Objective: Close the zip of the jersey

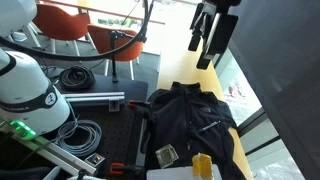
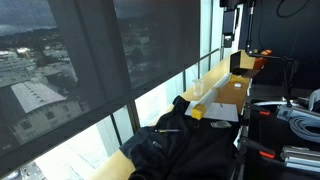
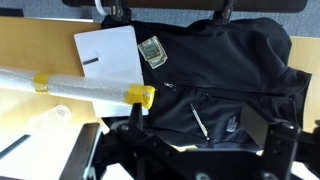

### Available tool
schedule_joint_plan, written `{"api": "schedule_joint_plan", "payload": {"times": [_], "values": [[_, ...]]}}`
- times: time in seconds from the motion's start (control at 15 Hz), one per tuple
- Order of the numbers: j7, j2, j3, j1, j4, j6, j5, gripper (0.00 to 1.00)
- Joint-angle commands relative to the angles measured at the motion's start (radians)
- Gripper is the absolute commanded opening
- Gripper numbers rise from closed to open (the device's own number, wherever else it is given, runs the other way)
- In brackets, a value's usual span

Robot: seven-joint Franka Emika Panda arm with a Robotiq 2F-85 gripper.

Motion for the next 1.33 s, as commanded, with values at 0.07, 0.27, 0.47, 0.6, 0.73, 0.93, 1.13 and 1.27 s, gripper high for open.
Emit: {"api": "schedule_joint_plan", "payload": {"times": [0.07,0.27,0.47,0.6,0.73,0.93,1.13,1.27], "values": [[0.004,0.001,-0.013,0.014,0.002,-0.003,-0.004,1.0],[0.004,0.001,-0.012,0.014,0.002,-0.003,-0.004,1.0],[0.004,0.001,-0.012,0.014,0.002,-0.003,-0.004,1.0],[0.004,0.001,-0.012,0.014,0.002,-0.003,-0.004,1.0],[-0.017,0.032,-0.017,0.019,-0.003,0.054,-0.002,1.0],[-0.036,0.092,-0.022,0.026,-0.01,0.185,0.013,1.0],[-0.064,0.186,-0.028,0.032,-0.009,0.357,0.033,1.0],[-0.091,0.259,-0.03,0.037,0.0,0.45,0.063,1.0]]}}
